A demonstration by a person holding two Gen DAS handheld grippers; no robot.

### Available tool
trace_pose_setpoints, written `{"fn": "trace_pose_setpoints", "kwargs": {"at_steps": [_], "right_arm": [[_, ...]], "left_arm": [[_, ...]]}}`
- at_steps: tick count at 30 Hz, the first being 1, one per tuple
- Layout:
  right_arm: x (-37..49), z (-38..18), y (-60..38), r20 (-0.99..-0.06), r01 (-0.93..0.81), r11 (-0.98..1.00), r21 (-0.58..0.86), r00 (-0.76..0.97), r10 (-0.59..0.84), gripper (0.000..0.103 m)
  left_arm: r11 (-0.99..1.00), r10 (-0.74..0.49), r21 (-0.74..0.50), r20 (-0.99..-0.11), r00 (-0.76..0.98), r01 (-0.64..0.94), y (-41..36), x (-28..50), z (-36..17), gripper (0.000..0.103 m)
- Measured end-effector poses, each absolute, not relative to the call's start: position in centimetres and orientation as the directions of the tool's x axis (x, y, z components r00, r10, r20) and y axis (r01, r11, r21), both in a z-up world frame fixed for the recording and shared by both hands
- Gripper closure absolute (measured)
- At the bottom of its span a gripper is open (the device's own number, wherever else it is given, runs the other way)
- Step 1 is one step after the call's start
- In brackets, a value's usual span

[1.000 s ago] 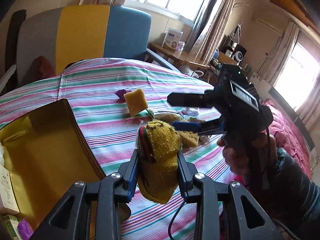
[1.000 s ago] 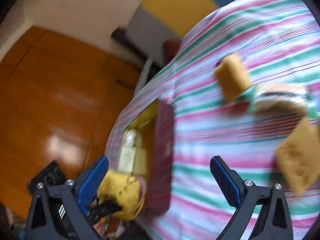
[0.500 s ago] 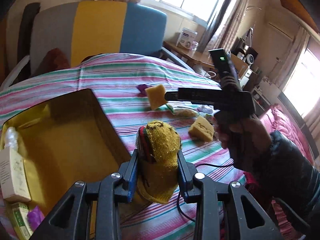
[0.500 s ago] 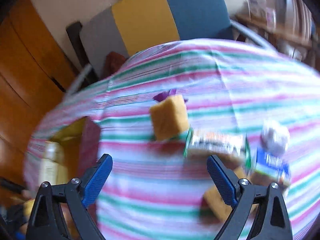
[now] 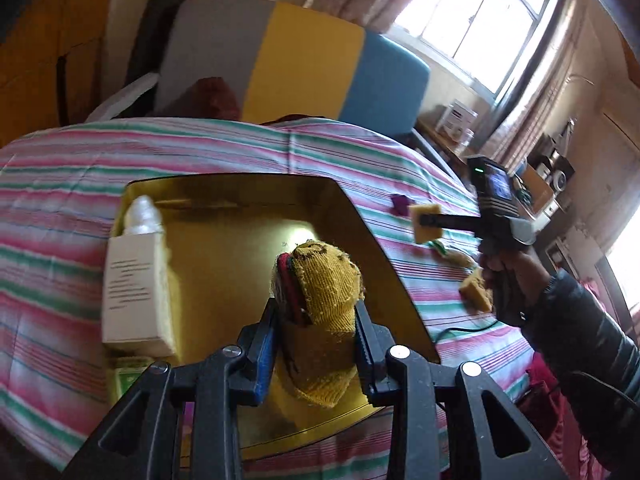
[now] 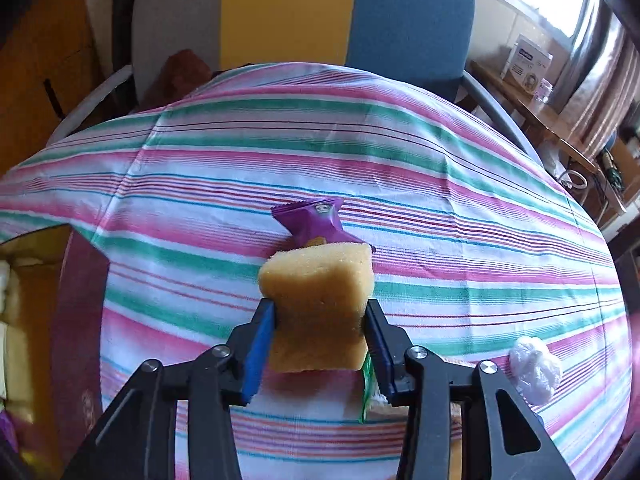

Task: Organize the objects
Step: 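Carry the knit toy into the tray while the right tool grasps a yellow sponge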

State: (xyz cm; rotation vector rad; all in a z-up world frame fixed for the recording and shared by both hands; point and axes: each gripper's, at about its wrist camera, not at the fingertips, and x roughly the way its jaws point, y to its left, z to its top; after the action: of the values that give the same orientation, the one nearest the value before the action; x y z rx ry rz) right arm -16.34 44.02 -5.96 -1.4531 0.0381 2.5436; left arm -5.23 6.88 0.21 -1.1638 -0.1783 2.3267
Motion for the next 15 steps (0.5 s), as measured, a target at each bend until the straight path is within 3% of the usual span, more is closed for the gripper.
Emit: {"fn": "trace_pose_setpoints", "kwargs": {"at_steps": [7, 10, 15], "right_arm": [[-10.2, -2.9, 42.7, -0.819, -0.085, -0.993, 0.079, -0.573, -0.016, 0.059], [-8.0, -3.5, 41.5, -0.815, -0.013, -0.991, 0.134, -0.571, -0.103, 0.059], [-6.3, -5.9, 40.9, -0.829, -0.001, -0.989, 0.148, -0.545, -0.124, 0.059]], "left_arm": [[-0.877, 0.479, -0.369, -0.702, -0.527, -0.307, 2.7, -5.2, 0.0, 0.070], [-0.879, 0.476, -0.391, -0.706, -0.524, -0.271, 1.5, -5.7, 0.0, 0.070], [-0.901, 0.435, -0.350, -0.736, -0.520, -0.257, 2.1, -7.5, 0.0, 0.070]]}}
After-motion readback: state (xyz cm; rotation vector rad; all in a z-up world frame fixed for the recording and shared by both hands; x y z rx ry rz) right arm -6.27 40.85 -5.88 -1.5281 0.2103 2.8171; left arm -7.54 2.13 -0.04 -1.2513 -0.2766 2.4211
